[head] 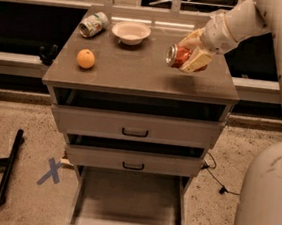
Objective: Pick coke can from bottom drawer and place on counter
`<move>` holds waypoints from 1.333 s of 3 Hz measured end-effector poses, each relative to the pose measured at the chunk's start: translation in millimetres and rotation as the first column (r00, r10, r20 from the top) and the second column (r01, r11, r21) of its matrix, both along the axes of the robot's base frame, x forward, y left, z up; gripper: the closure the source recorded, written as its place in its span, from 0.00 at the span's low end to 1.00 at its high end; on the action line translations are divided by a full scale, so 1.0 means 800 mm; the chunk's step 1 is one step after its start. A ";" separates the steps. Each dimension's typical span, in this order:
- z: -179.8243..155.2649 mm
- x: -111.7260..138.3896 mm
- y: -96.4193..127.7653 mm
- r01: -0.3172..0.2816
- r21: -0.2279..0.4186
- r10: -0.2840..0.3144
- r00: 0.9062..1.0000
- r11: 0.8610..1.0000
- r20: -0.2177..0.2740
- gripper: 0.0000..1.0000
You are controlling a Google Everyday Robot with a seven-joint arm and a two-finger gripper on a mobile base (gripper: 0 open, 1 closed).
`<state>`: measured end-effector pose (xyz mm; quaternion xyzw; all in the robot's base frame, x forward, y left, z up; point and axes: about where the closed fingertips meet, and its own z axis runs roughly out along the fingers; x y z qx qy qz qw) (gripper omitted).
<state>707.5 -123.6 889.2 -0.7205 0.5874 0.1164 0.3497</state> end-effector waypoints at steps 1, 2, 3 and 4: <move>-0.010 0.002 0.009 -0.011 -0.035 0.009 0.999 0.999 -0.049 1.00; -0.019 0.011 0.010 0.010 -0.104 -0.016 0.998 0.995 -0.061 0.82; -0.028 0.021 0.004 0.034 -0.179 -0.045 0.997 0.983 -0.057 0.59; -0.035 0.027 -0.003 0.049 -0.231 -0.063 0.997 0.972 -0.052 0.36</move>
Offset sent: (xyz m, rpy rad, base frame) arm 0.0091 -0.0058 -0.0187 -0.2174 0.1077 -0.0306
